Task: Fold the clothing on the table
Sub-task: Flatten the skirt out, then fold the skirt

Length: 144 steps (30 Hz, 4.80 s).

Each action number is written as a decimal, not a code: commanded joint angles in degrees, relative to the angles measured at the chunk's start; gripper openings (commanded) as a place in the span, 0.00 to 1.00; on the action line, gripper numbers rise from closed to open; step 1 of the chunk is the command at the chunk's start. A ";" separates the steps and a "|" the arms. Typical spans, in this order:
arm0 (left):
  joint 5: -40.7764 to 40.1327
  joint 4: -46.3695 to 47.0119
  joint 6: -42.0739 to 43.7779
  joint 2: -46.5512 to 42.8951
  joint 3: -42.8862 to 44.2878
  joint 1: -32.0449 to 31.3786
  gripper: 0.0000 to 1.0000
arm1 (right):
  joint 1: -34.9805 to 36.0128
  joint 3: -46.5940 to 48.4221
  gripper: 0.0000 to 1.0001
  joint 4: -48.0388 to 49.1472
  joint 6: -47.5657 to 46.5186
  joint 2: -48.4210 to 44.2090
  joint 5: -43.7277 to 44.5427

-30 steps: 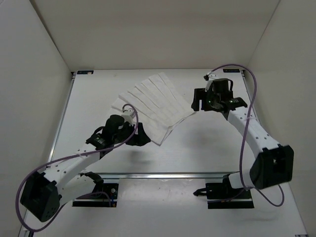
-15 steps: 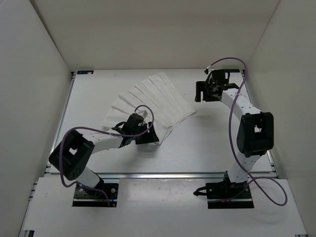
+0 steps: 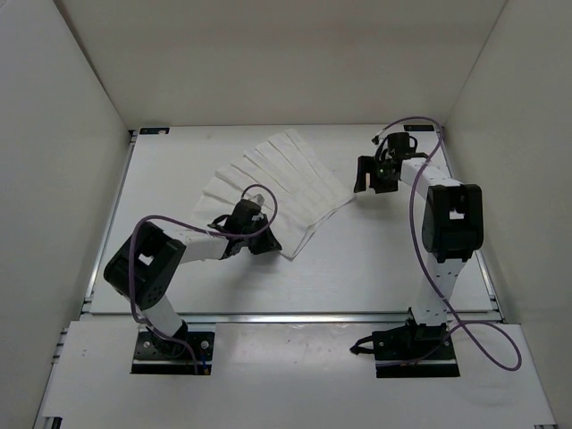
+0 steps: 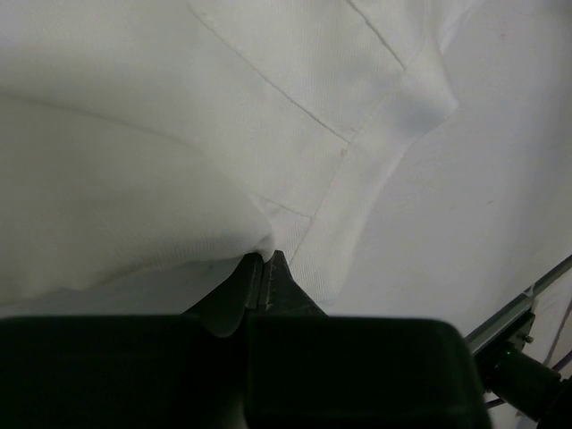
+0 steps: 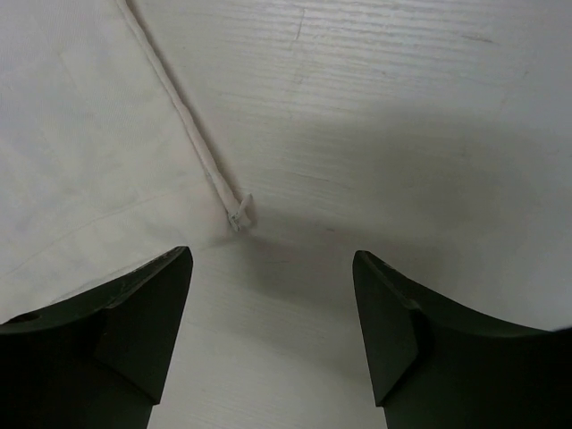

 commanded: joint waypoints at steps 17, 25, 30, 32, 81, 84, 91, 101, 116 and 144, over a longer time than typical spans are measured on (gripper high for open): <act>4.54 -0.51 4.49 -8.84 -8.01 6.04 0.00 | 8.04 -2.67 0.52 1.57 4.20 3.97 -4.92; 6.56 -0.16 6.94 -11.21 -9.94 8.15 0.00 | 6.64 -0.21 0.00 -2.39 5.43 5.12 -7.63; 11.92 -6.82 10.90 -15.07 -6.26 12.10 0.00 | 7.78 -1.61 0.00 -6.86 3.15 -3.20 -9.21; 12.72 -9.55 11.17 -21.29 -4.41 14.55 0.00 | 8.31 -2.83 0.00 -8.36 2.79 -11.43 -9.48; 20.38 -12.72 8.17 -3.65 2.92 24.17 0.00 | 5.84 -20.82 0.00 0.96 18.52 -22.39 -17.48; 14.40 -17.90 11.77 -6.46 0.00 20.12 0.00 | 6.99 -28.49 0.00 -0.98 18.52 -26.51 -15.28; 7.45 -25.11 14.33 -14.98 -7.11 17.73 0.00 | 11.29 -41.59 0.00 -5.99 20.54 -40.82 -11.41; 5.42 -37.41 13.90 -36.33 -10.90 17.73 0.00 | 10.68 -48.81 0.00 -14.42 20.72 -57.45 -11.06; 10.17 -50.61 7.92 -60.96 -19.61 14.13 0.00 | 18.25 -54.61 0.00 -25.32 27.49 -79.60 -14.75; 16.76 -26.34 9.76 -17.46 11.93 26.26 0.00 | 2.25 -19.01 0.00 -11.52 13.34 -36.19 -20.03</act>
